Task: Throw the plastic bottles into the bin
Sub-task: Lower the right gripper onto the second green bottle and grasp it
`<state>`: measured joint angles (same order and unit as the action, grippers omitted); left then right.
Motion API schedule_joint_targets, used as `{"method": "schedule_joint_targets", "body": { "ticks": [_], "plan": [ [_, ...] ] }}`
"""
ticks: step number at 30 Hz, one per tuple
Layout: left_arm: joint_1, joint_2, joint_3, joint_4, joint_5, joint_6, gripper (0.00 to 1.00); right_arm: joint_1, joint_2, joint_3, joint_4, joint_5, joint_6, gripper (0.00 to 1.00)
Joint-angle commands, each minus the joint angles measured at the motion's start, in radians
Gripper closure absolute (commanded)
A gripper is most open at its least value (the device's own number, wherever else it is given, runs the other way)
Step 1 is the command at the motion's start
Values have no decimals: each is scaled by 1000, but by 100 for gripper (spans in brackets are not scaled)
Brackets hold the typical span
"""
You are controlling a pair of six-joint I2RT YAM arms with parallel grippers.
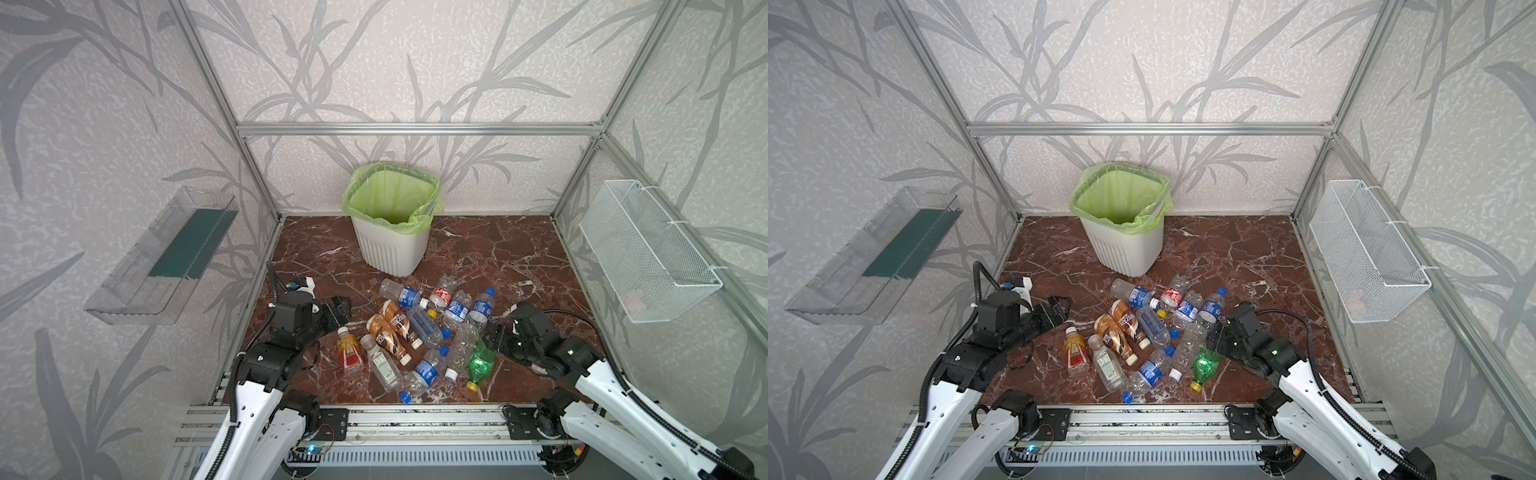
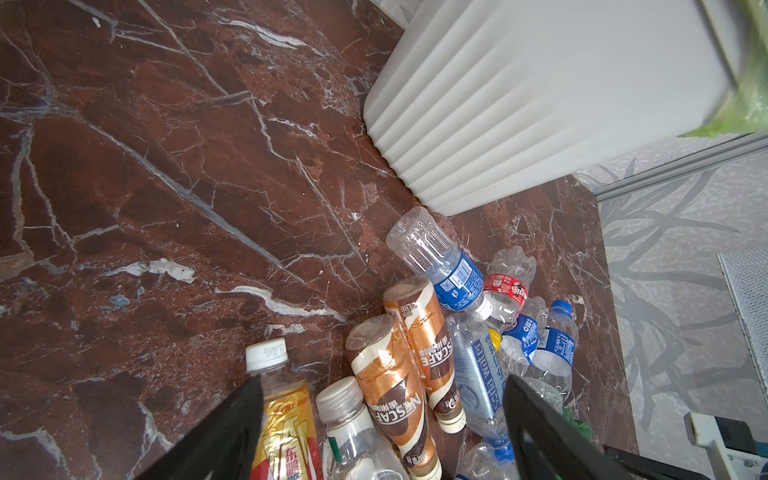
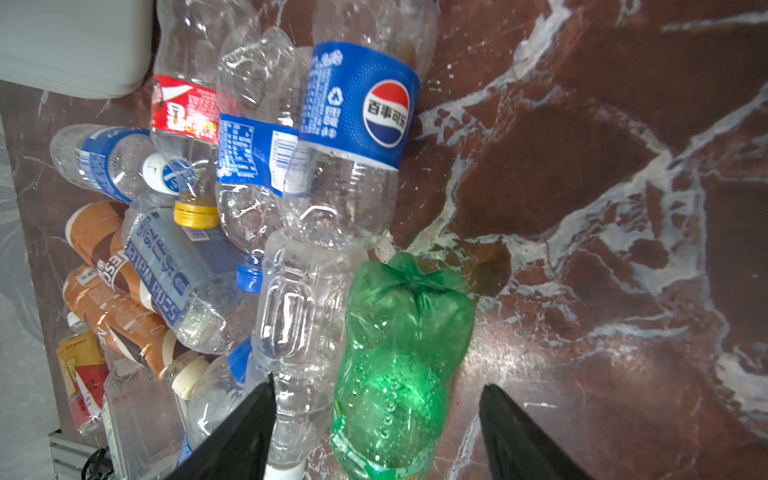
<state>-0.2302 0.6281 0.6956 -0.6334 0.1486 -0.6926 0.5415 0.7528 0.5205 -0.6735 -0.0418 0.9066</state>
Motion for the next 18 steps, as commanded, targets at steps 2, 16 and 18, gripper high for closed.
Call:
{"method": "schedule_joint_targets", "body": {
  "ticks": [2,16,18],
  "plan": [
    [-1,-3,-18,33,6,-13,10,1,-1,-34,8,-24,31,22],
    [-1,-34,-32,20,2,-30,11,1,65,-101,133,-79,54,22],
    [-1,-45,-31,11,-8,-29,11,1,81,-110,148,-84,51,23]
  ]
}}
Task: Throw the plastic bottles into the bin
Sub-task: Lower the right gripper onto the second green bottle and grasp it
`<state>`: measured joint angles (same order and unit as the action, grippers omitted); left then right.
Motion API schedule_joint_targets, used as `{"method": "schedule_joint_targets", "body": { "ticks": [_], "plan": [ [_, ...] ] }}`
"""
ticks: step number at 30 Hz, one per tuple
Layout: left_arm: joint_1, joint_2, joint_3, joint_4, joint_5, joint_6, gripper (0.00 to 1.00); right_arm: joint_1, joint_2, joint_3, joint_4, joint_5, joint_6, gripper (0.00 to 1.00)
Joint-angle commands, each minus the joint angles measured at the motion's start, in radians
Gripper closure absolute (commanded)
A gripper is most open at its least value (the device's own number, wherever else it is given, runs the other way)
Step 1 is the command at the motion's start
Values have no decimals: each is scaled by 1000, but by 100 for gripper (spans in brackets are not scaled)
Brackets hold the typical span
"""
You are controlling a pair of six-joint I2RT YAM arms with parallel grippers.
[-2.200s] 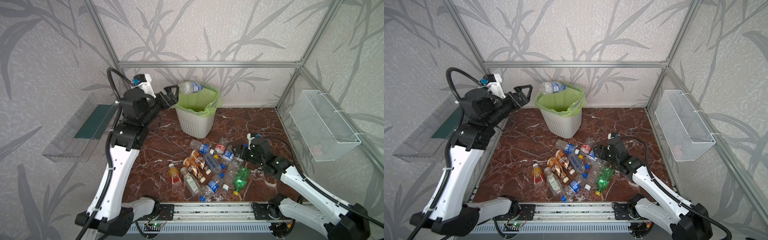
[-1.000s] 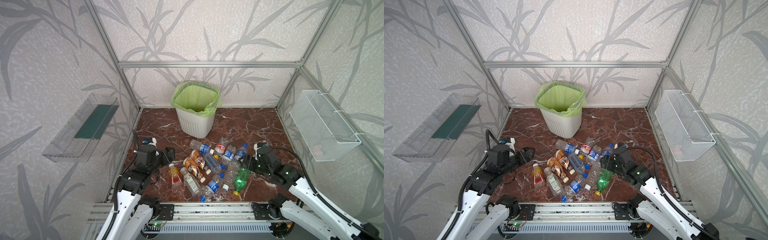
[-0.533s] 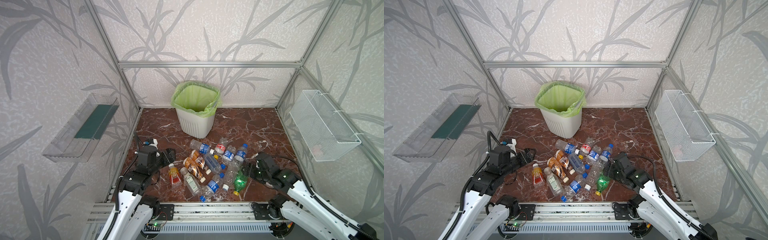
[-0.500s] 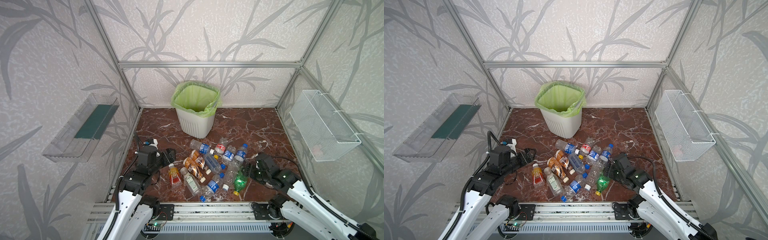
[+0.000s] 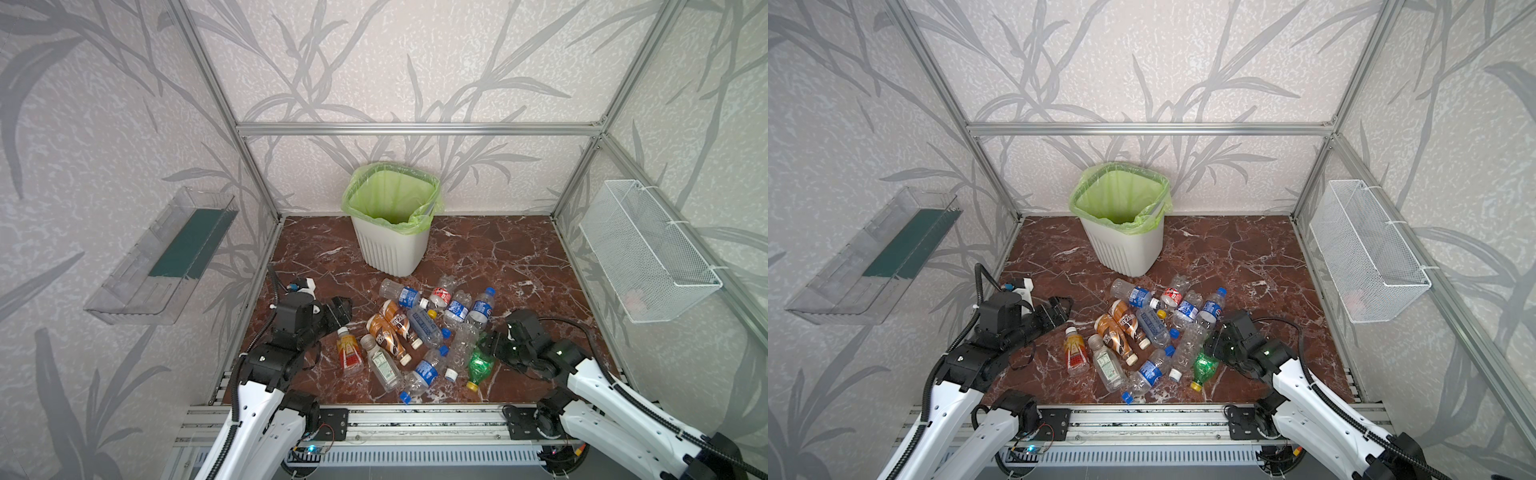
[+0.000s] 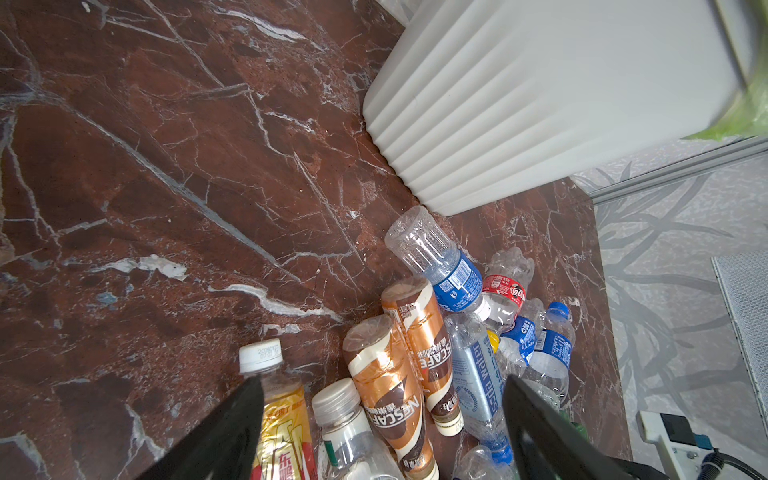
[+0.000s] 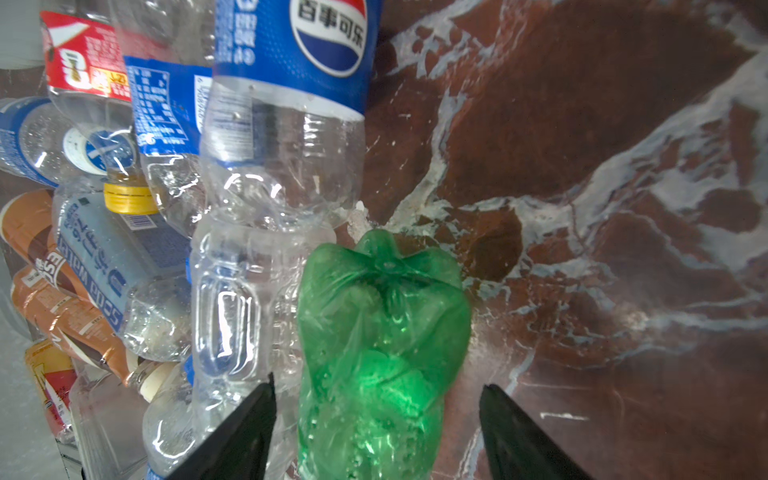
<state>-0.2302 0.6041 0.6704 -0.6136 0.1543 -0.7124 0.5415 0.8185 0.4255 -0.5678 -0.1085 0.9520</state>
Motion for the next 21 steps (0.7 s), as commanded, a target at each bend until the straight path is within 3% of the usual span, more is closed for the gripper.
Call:
{"method": "schedule_joint_targets", "body": {
  "ticks": [1,9,21],
  "plan": [
    [-2,-23,-7,-12,-17,-8,11,0,22,-22,51,-22,4,22],
    [-1,-10,-18,0,-10,-18,11,2,24,-57,82,-30,7,23],
    [-1,-2,-21,2,-10,-18,11,1,64,-80,130,-45,7,32]
  ]
}}
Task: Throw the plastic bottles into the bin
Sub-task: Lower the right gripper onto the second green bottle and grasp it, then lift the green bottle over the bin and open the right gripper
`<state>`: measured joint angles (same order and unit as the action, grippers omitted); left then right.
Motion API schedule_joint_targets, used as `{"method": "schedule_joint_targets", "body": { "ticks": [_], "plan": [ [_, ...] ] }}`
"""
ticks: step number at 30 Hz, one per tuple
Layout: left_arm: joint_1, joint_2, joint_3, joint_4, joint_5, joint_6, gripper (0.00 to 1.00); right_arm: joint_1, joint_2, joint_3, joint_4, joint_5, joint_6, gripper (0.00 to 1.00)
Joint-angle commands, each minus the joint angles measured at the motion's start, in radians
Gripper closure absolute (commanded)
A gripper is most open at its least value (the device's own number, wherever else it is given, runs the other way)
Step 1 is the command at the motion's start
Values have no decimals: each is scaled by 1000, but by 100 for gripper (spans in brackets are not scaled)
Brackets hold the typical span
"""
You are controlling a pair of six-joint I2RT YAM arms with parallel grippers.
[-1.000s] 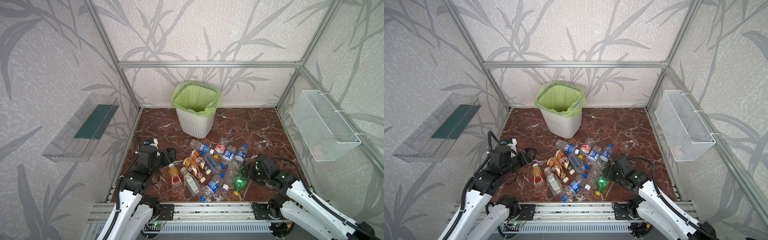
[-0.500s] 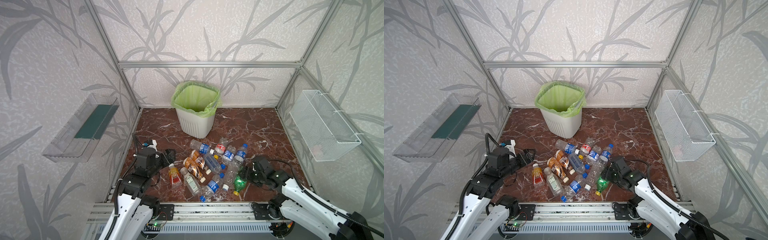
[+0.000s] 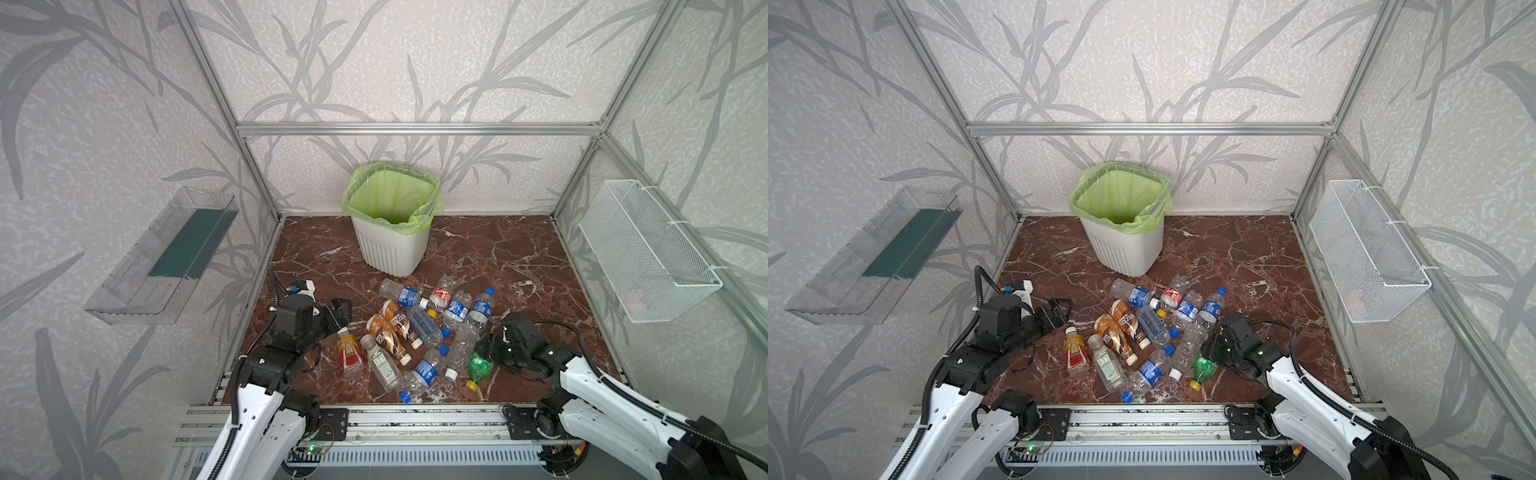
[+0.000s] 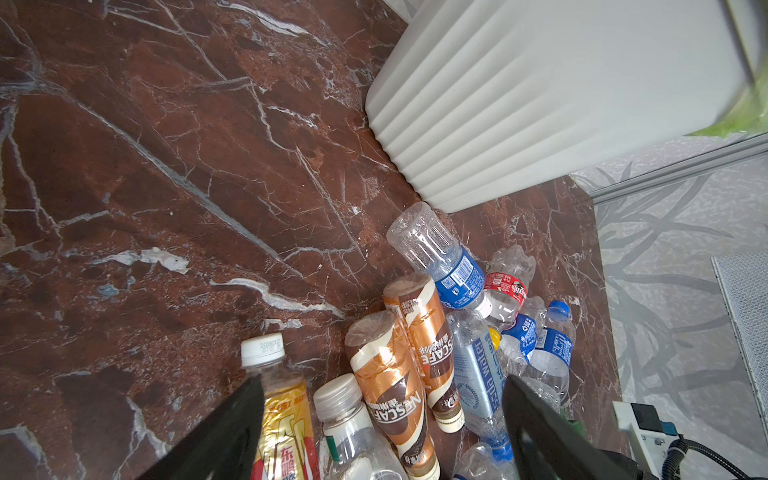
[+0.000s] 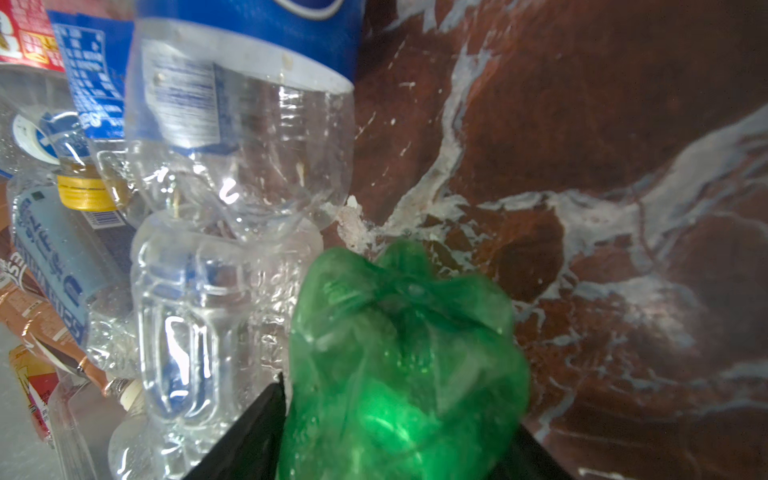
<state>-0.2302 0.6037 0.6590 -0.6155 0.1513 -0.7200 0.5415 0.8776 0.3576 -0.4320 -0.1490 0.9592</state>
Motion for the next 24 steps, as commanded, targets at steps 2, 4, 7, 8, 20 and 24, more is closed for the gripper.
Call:
{"method": "schedule_joint_targets", "body": {
  "ticks": [2,4,7,8,20,24],
  "plan": [
    [-1,-1,-9,4,-7,-12,11,1,2,-10,-13,-6,0,35],
    [-1,0,-9,4,-6,-12,11,1,-7,-8,-21,-7,-4,40],
    [-1,-1,-9,2,-7,-12,11,2,-45,-5,-37,-10,-2,45],
    [-1,0,-9,3,-7,-12,11,2,-67,-5,-42,-8,-1,45],
    [-2,21,14,-2,-2,-10,11,0,-266,35,-28,-10,22,49],
    [-2,25,26,-10,-3,-9,11,-7,-287,52,66,-38,28,49]
  ]
}}
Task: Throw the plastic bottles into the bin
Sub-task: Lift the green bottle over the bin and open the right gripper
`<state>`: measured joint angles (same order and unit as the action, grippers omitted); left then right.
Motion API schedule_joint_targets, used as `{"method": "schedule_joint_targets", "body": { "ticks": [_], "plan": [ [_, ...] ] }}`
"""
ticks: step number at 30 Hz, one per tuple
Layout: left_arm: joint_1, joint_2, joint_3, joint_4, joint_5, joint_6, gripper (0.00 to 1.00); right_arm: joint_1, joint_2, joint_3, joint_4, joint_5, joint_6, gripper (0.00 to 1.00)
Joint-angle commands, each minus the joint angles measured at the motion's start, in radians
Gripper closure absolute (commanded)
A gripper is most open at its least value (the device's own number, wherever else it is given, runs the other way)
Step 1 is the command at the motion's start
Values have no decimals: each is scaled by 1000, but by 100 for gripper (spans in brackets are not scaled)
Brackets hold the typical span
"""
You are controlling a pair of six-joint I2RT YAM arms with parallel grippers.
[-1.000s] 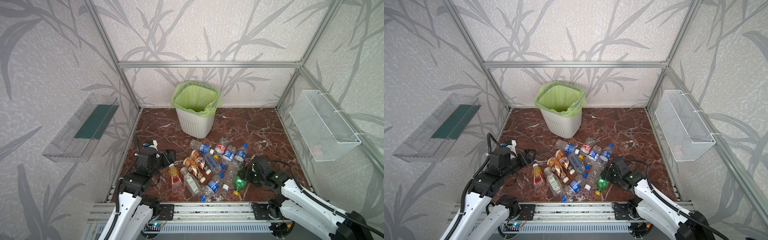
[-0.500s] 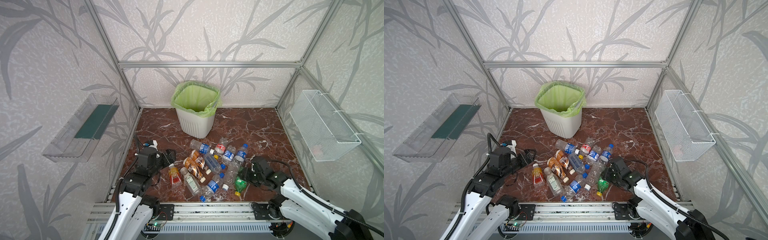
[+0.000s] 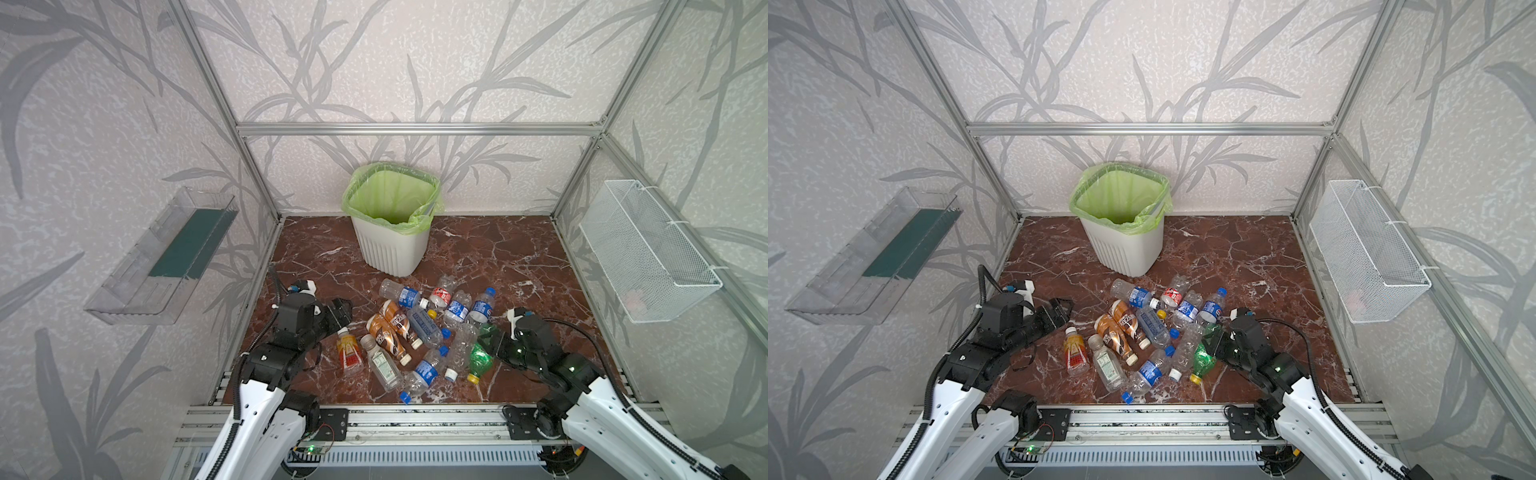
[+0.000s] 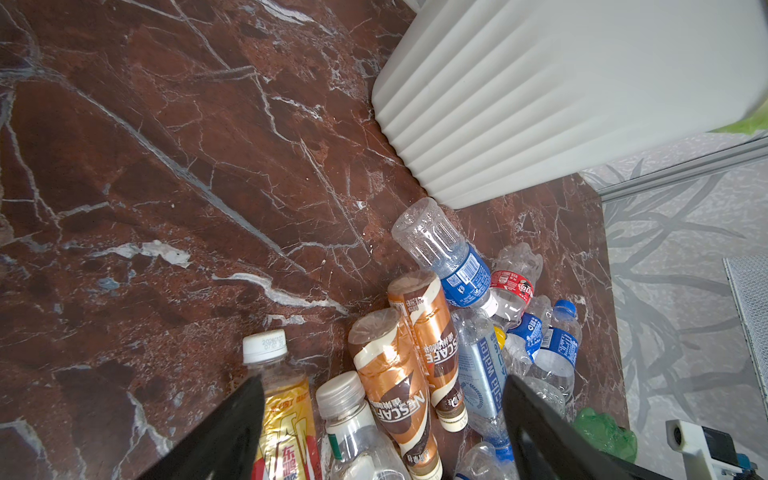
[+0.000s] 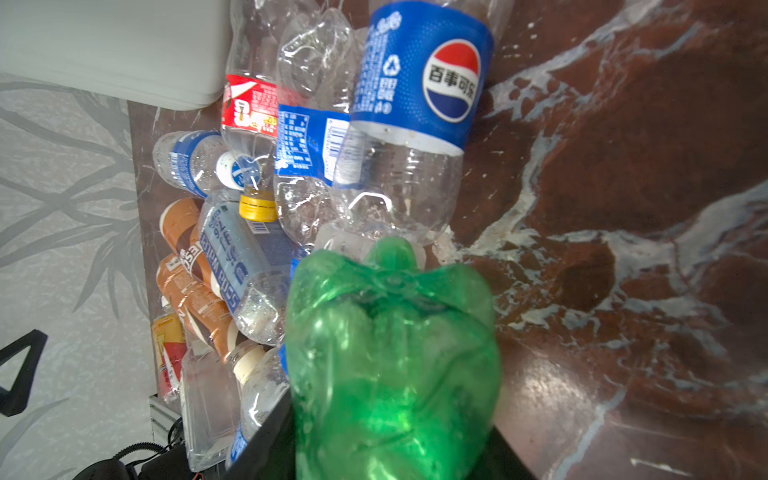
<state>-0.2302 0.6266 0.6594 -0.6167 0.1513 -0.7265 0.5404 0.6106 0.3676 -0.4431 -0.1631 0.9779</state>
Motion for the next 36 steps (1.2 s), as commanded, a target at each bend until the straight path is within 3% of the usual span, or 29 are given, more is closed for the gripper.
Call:
{"method": "schedule_joint_targets", "body": {
  "ticks": [1,8,13,16,20,21,23,24,25,30,36],
  "plan": [
    [-1,3,28,-12,-5,-1,11,-6,-24,46,100,-29,11,50],
    [-2,11,59,-38,-11,7,11,-22,16,102,288,-90,0,50],
    [-1,23,95,-45,-16,9,11,-40,134,284,478,-145,-58,49],
    [-1,36,142,-43,-19,8,11,-39,334,568,560,-162,-117,47],
    [-1,77,214,-27,-13,0,11,-33,744,1161,475,-156,-181,43],
    [-1,89,232,-26,-10,-1,11,-33,838,1328,358,-148,-208,36],
    [-2,105,263,-28,-4,3,12,-47,921,1471,241,-139,-217,22],
    [-2,106,274,-33,-4,10,12,-52,907,1462,240,-106,-221,2],
    [-2,103,279,-36,-7,16,12,-54,880,1448,221,-69,-234,1],
    [-1,59,261,-50,-37,30,10,-102,695,1282,66,23,-279,0],
    [-1,30,223,-68,-34,26,10,-117,495,937,-8,-2,-284,6]
  ]
}}
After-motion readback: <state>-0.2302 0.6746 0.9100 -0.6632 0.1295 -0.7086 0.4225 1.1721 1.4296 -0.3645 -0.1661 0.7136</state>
